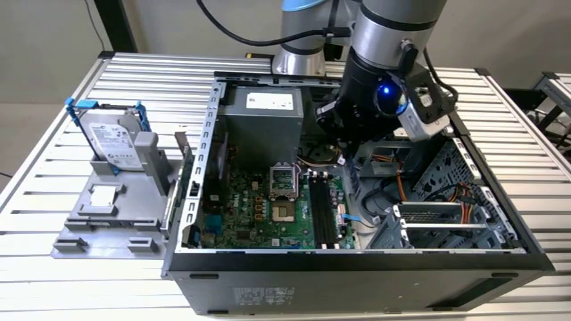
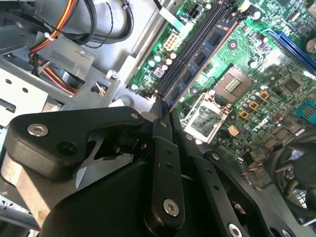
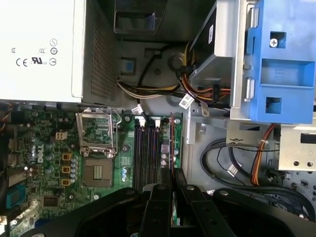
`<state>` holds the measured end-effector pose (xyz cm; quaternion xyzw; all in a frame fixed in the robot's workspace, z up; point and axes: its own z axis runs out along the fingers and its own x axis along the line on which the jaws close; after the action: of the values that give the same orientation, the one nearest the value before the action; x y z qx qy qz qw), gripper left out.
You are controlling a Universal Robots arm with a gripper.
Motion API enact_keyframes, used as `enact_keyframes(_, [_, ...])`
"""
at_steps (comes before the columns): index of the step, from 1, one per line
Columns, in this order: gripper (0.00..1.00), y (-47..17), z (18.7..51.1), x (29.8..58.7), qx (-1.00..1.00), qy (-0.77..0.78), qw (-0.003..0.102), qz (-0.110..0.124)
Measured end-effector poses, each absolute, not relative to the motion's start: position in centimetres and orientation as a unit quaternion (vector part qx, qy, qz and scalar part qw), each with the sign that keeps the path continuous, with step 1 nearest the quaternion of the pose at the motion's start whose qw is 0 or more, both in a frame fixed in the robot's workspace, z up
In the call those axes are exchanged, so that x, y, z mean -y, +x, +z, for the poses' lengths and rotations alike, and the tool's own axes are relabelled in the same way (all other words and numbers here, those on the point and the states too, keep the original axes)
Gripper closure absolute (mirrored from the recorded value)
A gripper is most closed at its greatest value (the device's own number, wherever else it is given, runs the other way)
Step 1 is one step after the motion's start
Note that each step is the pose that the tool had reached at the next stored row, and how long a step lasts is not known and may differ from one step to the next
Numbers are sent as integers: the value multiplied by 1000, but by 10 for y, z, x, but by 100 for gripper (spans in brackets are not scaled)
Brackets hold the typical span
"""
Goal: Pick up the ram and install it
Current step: 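Insert the ram into the slot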
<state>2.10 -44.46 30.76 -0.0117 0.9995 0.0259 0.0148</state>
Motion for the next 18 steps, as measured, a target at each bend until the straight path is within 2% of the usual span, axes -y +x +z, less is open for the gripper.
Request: enact_keyframes(18, [100,21,275,445,-999,27,18,25])
